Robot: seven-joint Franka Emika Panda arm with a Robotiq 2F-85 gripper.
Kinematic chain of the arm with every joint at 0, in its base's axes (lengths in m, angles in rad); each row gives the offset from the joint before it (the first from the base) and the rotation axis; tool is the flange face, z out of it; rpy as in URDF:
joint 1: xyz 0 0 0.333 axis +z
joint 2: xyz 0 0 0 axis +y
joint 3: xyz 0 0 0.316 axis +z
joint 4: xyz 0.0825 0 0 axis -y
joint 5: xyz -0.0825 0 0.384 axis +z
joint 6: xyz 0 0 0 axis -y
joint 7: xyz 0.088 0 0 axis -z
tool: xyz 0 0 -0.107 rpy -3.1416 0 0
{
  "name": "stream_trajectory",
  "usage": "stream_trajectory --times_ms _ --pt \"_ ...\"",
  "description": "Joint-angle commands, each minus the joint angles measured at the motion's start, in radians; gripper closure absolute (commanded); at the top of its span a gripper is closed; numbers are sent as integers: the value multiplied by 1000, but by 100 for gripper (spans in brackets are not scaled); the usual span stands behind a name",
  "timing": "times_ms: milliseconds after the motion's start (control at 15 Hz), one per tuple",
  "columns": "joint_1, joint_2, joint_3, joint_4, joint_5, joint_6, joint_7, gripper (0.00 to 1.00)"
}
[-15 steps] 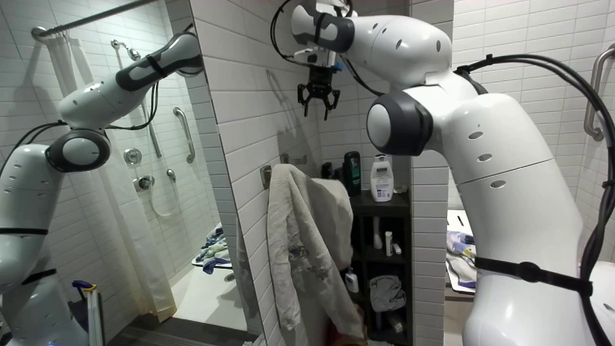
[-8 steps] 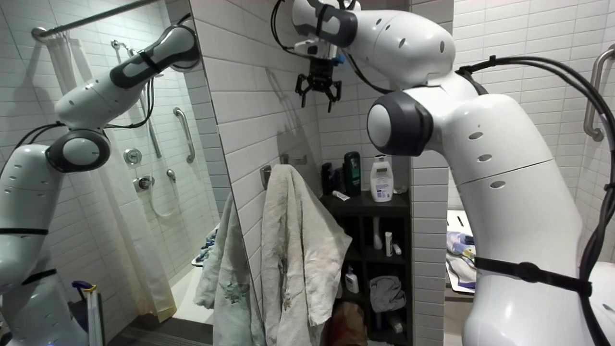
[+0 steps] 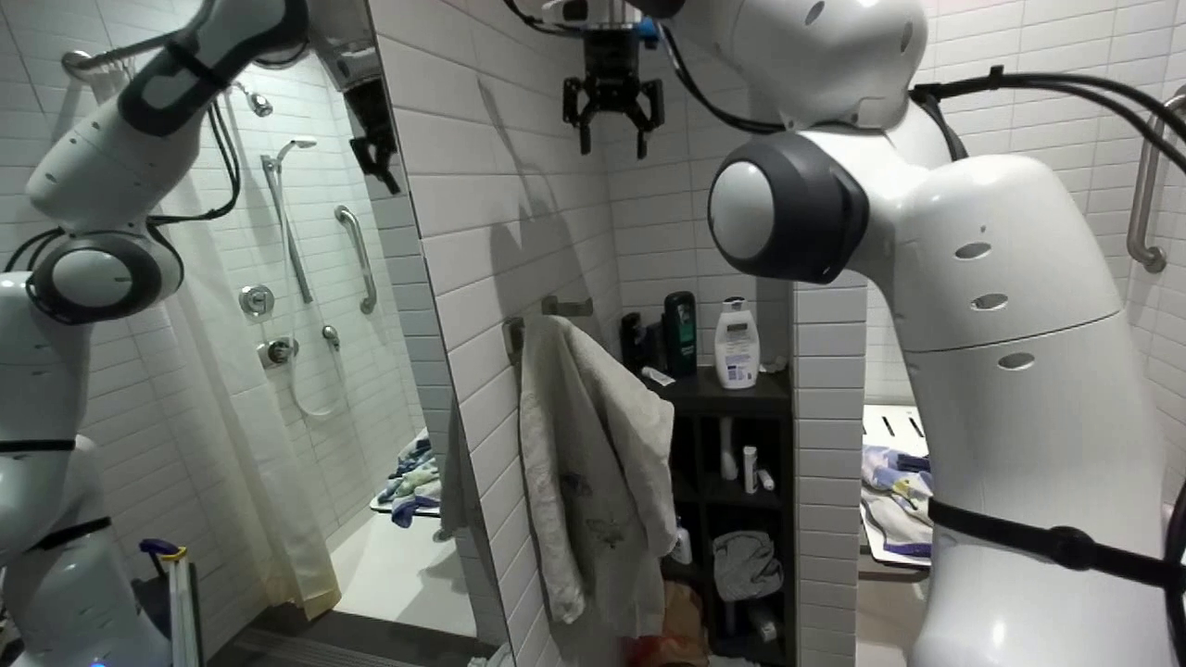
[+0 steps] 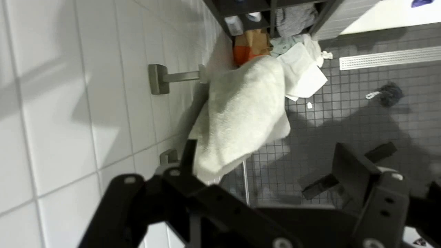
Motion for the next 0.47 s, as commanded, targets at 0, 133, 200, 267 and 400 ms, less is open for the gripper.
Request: stream_trajectory --times_ms 0,133,200,267,400 --pt "19 -88 -33 -11 -72 -170 117 0" --pt "-18 -124 -39 -29 -41 -280 159 0" --pt "-39 -133 -50 -38 -29 -321 174 0" --pt "-60 -142 -57 -44 -9 -356 195 0" --pt "-87 -161 -65 -52 1 -378 199 0"
